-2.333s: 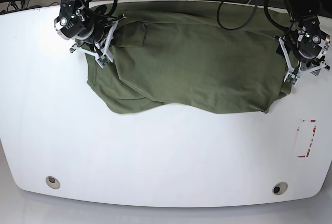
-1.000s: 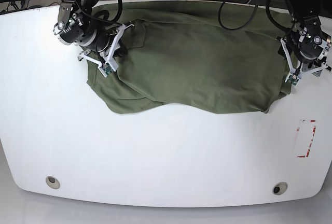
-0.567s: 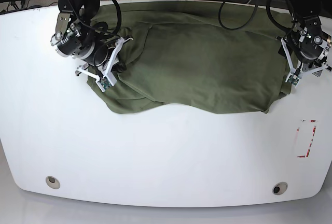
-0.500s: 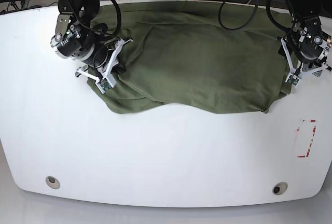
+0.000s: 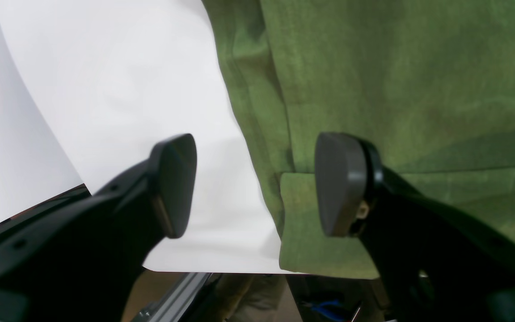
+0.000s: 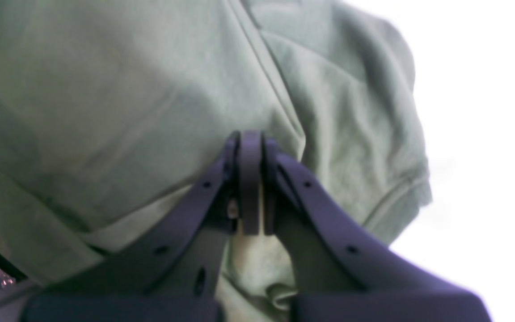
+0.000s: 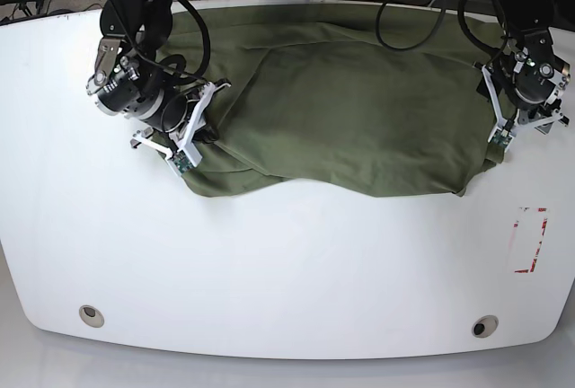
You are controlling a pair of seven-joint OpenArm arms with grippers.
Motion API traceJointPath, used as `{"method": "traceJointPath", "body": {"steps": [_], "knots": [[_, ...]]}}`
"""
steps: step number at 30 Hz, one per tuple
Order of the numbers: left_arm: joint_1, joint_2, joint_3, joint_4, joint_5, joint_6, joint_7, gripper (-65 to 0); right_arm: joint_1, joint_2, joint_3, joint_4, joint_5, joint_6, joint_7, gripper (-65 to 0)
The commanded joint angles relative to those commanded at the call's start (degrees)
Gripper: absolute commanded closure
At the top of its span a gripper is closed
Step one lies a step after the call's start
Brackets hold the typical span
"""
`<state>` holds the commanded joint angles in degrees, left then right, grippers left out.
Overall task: Fold the T-shirt properly
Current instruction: 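Push the right gripper's held fabric inward across the shirt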
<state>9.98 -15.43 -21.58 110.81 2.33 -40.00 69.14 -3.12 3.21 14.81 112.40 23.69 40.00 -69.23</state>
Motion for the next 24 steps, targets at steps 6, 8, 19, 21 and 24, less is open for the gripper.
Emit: {"method": "traceJointPath", "body": {"steps": [6, 8, 19, 21, 24], "knots": [[0.0, 0.0, 0.0, 0.0, 0.0, 0.0, 0.0, -37.6, 1.05, 0.0, 0.0, -1.76, 0.18, 0.0, 0.0, -1.6], [0.0, 0.0, 0.0, 0.0, 0.0, 0.0, 0.0, -37.6, 1.32, 0.0, 0.0, -1.76, 0.18, 0.0, 0.0, -1.6], [-0.09, 0.0, 0.0, 0.0, 0.0, 0.0, 0.0, -37.6, 3.96, -2.11, -0.09, -1.93, -0.18, 0.0, 0.0, -1.9], [-0.18, 0.0, 0.09, 0.0, 0.0, 0.0, 0.0, -37.6, 4.04, -2.11, -0.09, -2.37, -0.18, 0.0, -0.09, -2.1], [-0.18, 0.0, 0.09, 0.0, 0.0, 0.0, 0.0, -37.6, 3.87, -1.85, -0.09, -2.29, -0.18, 0.0, -0.35, -6.0]]}}
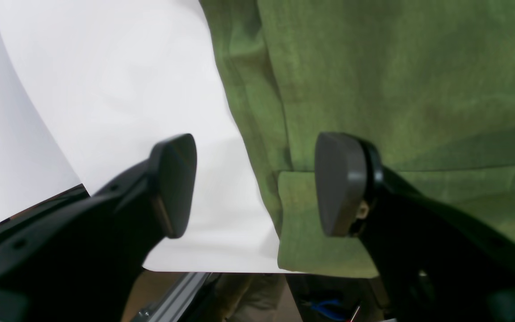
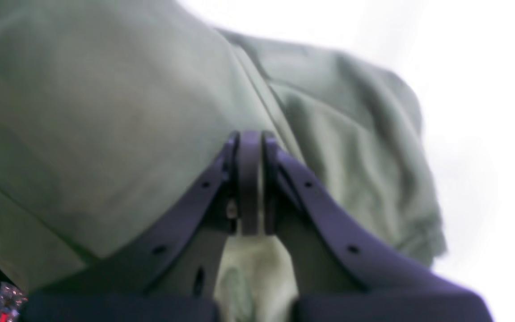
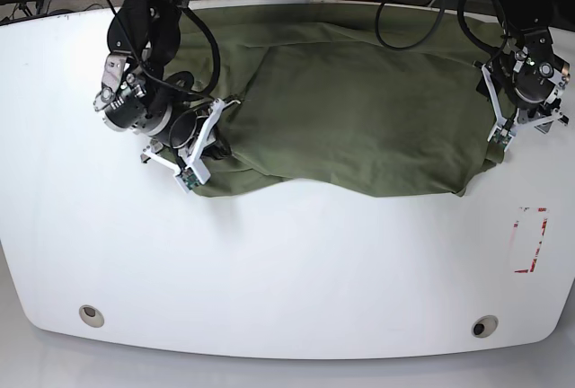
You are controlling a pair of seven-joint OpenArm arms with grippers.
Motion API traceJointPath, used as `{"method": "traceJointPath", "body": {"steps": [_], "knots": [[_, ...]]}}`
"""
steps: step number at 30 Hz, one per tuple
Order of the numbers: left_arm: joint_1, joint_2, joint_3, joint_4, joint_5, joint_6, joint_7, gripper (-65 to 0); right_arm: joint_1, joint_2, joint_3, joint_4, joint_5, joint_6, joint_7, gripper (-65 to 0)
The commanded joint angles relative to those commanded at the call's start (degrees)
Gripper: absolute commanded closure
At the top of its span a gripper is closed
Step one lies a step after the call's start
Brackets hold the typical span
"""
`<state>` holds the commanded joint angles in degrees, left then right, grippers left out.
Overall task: Fold the T-shirt properly
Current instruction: 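Push the right gripper's held fabric inward across the shirt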
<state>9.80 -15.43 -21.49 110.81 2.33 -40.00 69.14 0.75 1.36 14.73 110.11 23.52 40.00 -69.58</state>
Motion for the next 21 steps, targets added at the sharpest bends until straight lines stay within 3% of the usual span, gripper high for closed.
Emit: {"method": "traceJointPath", "body": {"steps": [5, 8, 12, 21], "knots": [[-0.18, 0.0, 0.0, 0.0, 0.0, 0.0, 0.0, -37.6, -3.25, 2.73, 0.26, 2.11, 0.35, 0.0, -1.49, -30.6], [-0.18, 0.0, 0.0, 0.0, 0.0, 0.0, 0.0, -37.6, -6.68, 3.25, 0.09, 5.71, 0.44, 0.0, -1.85, -39.0], [-0.18, 0.0, 0.0, 0.0, 0.0, 0.0, 0.0, -37.6, -9.93, 3.43, 0.09, 6.68, 0.88, 0.0, -1.67, -37.1], [-0.18, 0.0, 0.09, 0.0, 0.0, 0.0, 0.0, -37.6, -15.65, 6.77, 0.44, 6.59, 8.88, 0.0, -0.53, -18.2]]}}
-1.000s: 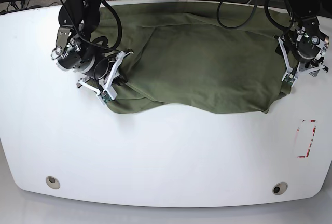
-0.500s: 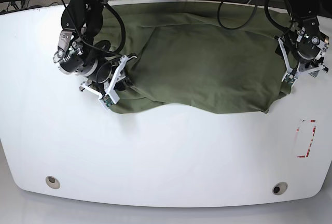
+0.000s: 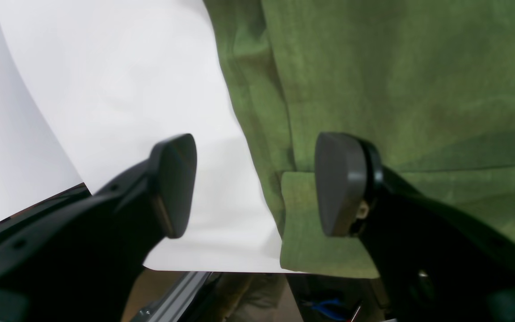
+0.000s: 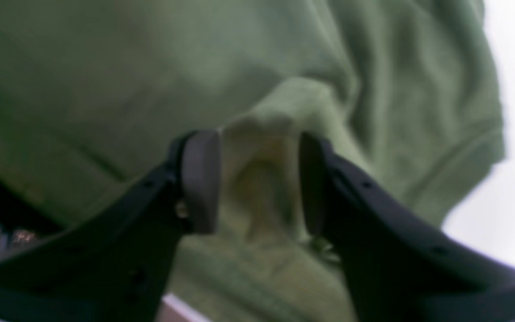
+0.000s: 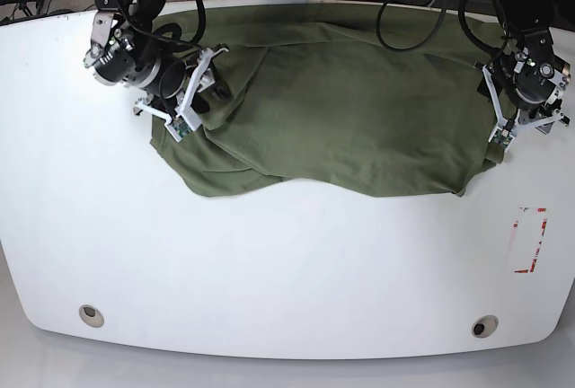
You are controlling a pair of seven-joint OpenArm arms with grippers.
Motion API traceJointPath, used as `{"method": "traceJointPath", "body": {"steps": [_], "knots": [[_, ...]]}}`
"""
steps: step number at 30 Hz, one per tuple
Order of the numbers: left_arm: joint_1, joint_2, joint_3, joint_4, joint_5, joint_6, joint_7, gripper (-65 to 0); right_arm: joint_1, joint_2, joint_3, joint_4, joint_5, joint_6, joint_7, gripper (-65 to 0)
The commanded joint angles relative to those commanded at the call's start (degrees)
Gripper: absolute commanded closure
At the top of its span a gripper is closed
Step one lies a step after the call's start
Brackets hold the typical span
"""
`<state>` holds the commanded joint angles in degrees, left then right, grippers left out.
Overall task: Fold the T-shirt properly
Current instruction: 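Push the right gripper's held fabric inward across the shirt, then release the fabric and move the right gripper to the shirt's hem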
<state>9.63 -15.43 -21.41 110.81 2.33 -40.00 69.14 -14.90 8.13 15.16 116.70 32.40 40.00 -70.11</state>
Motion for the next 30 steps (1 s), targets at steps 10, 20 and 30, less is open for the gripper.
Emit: {"method": "traceJointPath", "body": {"steps": [10, 20, 30], "knots": [[0.09, -0.7, 1.85, 0.0, 0.0, 0.0, 0.0, -37.6, -3.52, 1.32, -0.18, -3.43, -2.37, 0.0, 0.26, -10.0], [0.0, -0.7, 1.93, 0.0, 0.0, 0.0, 0.0, -37.6, 1.67, -1.14, -0.53, -11.96, -10.9, 0.0, 5.89, -10.0], [0.0, -0.88, 3.78, 0.0, 0.0, 0.0, 0.0, -37.6, 9.93, -3.52, -0.26, -14.07, -11.34, 0.0, 5.98, -10.0]]}}
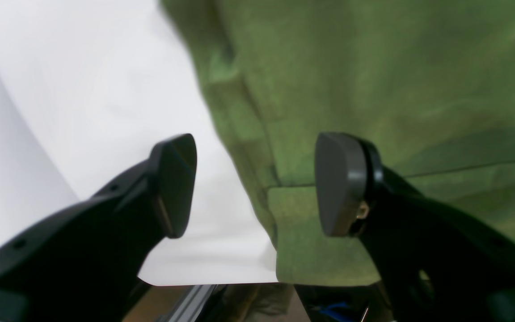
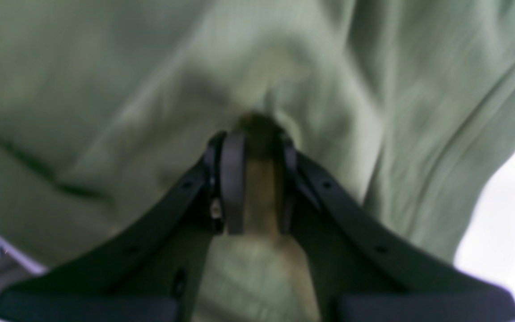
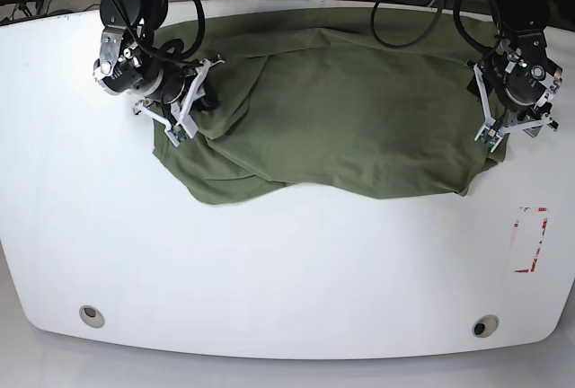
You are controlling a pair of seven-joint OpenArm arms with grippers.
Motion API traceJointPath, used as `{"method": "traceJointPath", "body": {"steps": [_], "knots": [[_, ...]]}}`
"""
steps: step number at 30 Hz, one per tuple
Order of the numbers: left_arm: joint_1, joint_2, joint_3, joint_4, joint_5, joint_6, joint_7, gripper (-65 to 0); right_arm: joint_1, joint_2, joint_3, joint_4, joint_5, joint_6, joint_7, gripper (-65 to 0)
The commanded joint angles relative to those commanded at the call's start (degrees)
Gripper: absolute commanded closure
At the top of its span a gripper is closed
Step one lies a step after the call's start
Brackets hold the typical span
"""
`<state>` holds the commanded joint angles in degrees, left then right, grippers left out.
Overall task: Fold the T-shirt properly
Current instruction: 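Release the fabric and move the right gripper to the shirt's hem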
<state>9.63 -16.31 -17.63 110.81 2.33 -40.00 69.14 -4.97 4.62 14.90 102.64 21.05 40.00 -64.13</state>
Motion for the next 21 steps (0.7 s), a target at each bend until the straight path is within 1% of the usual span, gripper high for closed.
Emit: {"method": "traceJointPath", "body": {"steps": [6, 11, 16, 18, 19, 21], "knots": [[0.35, 0.0, 0.0, 0.0, -0.09, 0.0, 0.0, -37.6, 2.64, -0.18, 0.0, -2.46, 0.26, 0.0, 0.53, -9.8], [0.18, 0.0, 0.0, 0.0, -0.09, 0.0, 0.0, -37.6, 4.57, -0.09, 0.0, -8.26, -0.09, 0.0, 5.54, -10.0], [0.26, 0.0, 0.0, 0.0, -0.09, 0.0, 0.0, -37.6, 5.71, 0.44, 0.0, -13.54, -0.09, 0.0, 9.32, -9.8], [0.18, 0.0, 0.0, 0.0, -0.09, 0.0, 0.0, -37.6, 6.15, 1.05, 0.09, -13.54, 0.09, 0.0, 9.23, -9.8], [0.09, 0.0, 0.0, 0.0, -0.09, 0.0, 0.0, -37.6, 6.15, 1.76, 0.0, -12.4, 0.53, 0.0, 8.7, -10.0], [0.0, 0.0, 0.0, 0.0, -0.09, 0.0, 0.0, -37.6, 6.33, 2.02, 0.09, -10.37, 0.53, 0.0, 7.56, -10.0]]}}
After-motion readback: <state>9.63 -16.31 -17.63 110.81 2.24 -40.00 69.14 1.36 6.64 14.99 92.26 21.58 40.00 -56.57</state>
